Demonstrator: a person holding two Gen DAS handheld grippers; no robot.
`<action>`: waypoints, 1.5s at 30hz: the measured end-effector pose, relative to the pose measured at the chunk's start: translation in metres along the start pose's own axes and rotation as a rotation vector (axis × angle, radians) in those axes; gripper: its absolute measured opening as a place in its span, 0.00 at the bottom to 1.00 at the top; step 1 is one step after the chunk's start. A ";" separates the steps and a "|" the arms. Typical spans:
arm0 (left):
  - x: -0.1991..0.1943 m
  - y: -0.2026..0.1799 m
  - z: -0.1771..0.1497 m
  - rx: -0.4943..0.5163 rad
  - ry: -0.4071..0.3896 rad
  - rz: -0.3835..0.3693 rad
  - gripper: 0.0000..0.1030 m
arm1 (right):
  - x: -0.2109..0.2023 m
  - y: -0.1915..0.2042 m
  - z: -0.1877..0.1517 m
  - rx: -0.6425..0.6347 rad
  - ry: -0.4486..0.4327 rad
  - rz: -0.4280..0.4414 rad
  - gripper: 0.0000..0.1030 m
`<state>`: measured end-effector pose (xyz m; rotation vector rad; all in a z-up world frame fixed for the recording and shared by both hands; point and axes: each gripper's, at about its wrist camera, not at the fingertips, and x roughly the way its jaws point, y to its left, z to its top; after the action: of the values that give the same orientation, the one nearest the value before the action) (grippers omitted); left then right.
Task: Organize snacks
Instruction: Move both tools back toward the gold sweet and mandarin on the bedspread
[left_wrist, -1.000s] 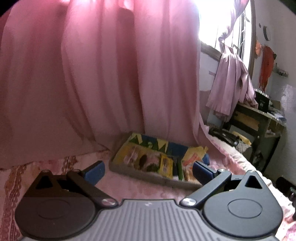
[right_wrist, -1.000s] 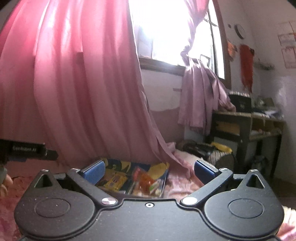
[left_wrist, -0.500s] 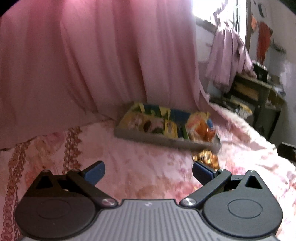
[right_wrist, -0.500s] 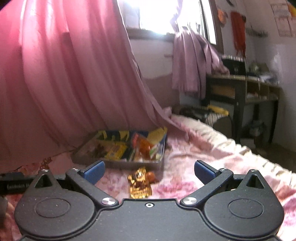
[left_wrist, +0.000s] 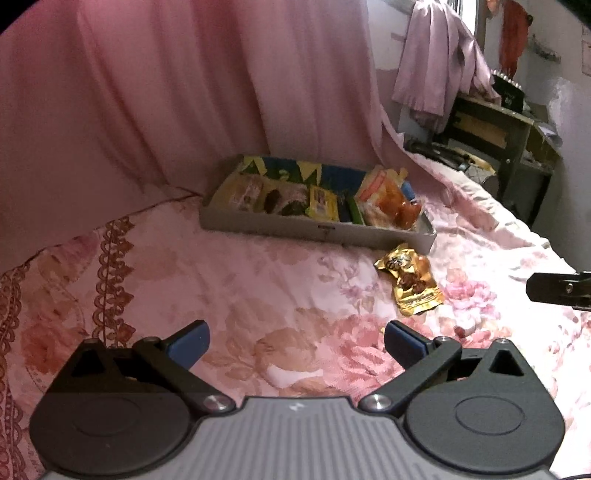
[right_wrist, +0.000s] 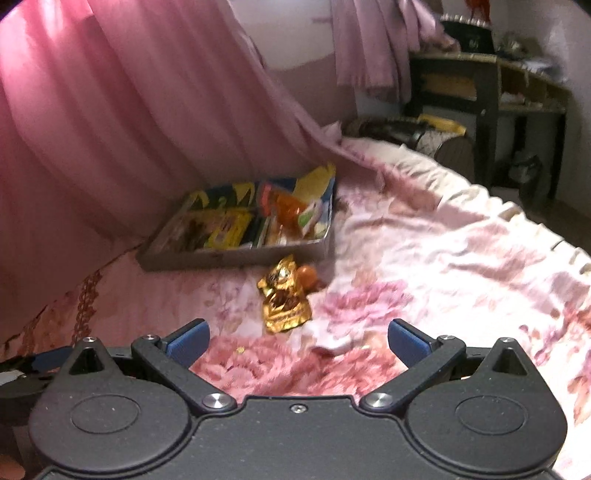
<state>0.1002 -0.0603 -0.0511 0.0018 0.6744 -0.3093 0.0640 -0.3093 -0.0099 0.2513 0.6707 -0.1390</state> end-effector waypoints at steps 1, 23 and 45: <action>0.003 0.000 0.000 0.001 0.006 0.002 1.00 | 0.003 0.000 0.001 0.005 0.014 0.007 0.99; 0.068 -0.020 0.003 0.050 0.056 -0.056 1.00 | 0.072 -0.030 0.059 -0.140 0.086 -0.015 0.99; 0.174 -0.049 0.035 -0.109 0.052 -0.447 0.99 | 0.186 -0.048 0.047 -0.522 0.099 0.011 0.86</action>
<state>0.2361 -0.1594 -0.1262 -0.2483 0.7395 -0.7031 0.2261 -0.3769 -0.1007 -0.2409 0.7799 0.0619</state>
